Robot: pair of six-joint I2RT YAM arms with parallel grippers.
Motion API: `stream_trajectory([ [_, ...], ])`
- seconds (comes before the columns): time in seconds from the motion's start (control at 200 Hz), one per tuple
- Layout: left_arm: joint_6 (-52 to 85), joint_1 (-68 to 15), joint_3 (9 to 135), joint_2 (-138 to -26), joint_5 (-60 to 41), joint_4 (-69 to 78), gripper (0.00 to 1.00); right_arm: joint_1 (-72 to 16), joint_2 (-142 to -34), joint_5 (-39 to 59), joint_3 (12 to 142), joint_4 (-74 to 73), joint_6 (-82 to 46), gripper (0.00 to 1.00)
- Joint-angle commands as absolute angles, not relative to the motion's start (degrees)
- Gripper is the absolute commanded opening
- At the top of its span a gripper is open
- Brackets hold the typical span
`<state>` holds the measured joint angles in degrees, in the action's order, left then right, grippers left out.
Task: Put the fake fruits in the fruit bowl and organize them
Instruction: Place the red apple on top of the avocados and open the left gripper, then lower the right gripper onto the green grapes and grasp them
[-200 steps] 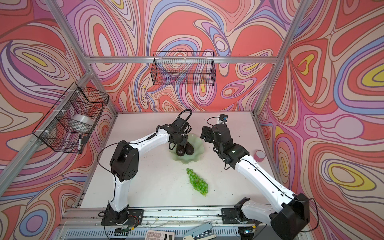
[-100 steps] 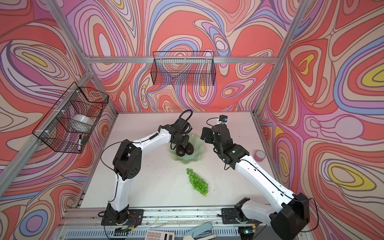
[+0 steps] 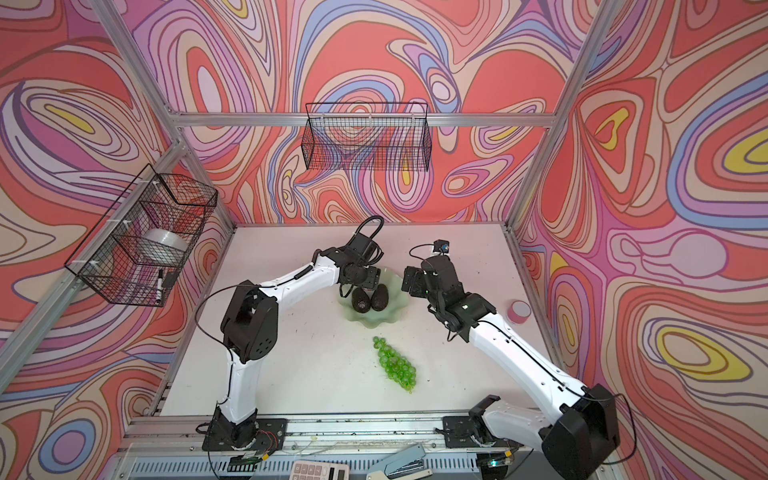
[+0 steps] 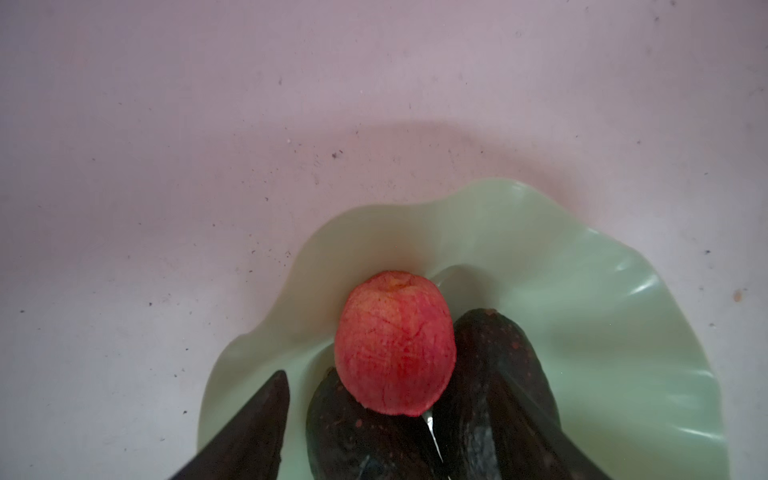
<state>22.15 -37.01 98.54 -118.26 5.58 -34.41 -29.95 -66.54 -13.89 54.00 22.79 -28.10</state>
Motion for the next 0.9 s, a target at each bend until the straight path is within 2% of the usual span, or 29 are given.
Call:
stream_trajectory([
  [0.0, 23.79, -36.13, 96.28, -112.14, 7.81, -32.39, 0.78, -30.08, -63.84, -6.45, 48.46, 26.13, -27.92, 0.93],
  [0.12, 24.86, -35.09, 93.15, -107.29, 8.68, -29.68, 0.81, -35.36, -60.72, -5.25, 42.86, 26.25, -30.08, 0.91],
  [0.305, 25.14, -33.95, 84.44, -96.68, 12.72, -22.79, 0.86, -50.71, -59.75, -14.61, 36.71, 26.36, -35.31, 0.91],
  [0.496, 23.47, -33.63, 70.76, -82.51, 15.82, -12.10, 0.93, -60.05, -61.03, -18.17, 30.15, 19.31, -38.62, 0.89],
  [0.716, 23.06, -32.89, 62.01, -71.28, 19.68, -10.54, 1.00, -65.00, -65.04, -21.69, 28.58, 16.00, -40.16, 0.88],
  [0.896, 23.29, -32.26, 59.44, -67.34, 21.94, -11.80, 1.00, -65.39, -67.96, -23.39, 28.22, 15.55, -41.27, 0.87],
])
